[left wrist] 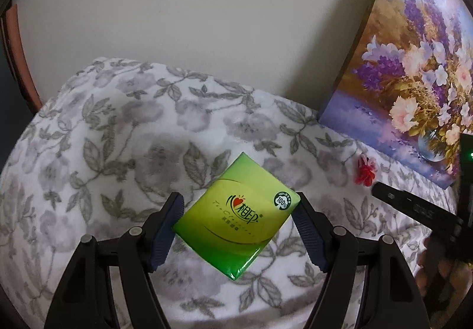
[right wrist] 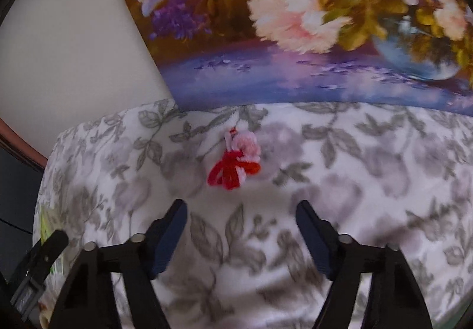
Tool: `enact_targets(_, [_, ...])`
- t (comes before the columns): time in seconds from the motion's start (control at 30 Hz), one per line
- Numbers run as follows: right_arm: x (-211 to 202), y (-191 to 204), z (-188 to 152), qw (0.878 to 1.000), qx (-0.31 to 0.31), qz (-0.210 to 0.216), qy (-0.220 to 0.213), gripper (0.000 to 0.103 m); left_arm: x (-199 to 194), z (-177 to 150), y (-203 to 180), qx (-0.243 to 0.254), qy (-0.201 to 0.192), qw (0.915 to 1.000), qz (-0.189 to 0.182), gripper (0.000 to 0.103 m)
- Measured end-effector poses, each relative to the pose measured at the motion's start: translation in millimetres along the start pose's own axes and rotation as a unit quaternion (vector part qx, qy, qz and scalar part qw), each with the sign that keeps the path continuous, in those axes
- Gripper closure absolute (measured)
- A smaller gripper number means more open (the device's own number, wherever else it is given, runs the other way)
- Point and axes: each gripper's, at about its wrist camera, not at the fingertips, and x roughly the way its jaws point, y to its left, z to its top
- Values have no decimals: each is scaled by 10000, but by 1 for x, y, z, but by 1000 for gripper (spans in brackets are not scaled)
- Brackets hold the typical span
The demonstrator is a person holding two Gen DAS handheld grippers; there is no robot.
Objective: Organize soft objects
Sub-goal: 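Grasp the red hair tie with the right gripper while the left gripper holds the tissue pack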
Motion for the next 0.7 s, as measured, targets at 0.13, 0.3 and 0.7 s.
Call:
enact_targets(0.13, [20,1,10,9999,144,18,-18,38,8,-2,-4,100,-3,9999,-86,27])
enact_targets(0.3, [33,3,15,9996,265,-58,4,77,12,-2,-8,234,-20,9997,-27,27])
enact_targets(0.7, [-30,-1,-21,9998,102,-60,-184,88,-15,-11,-11,53,56,9998,166,27])
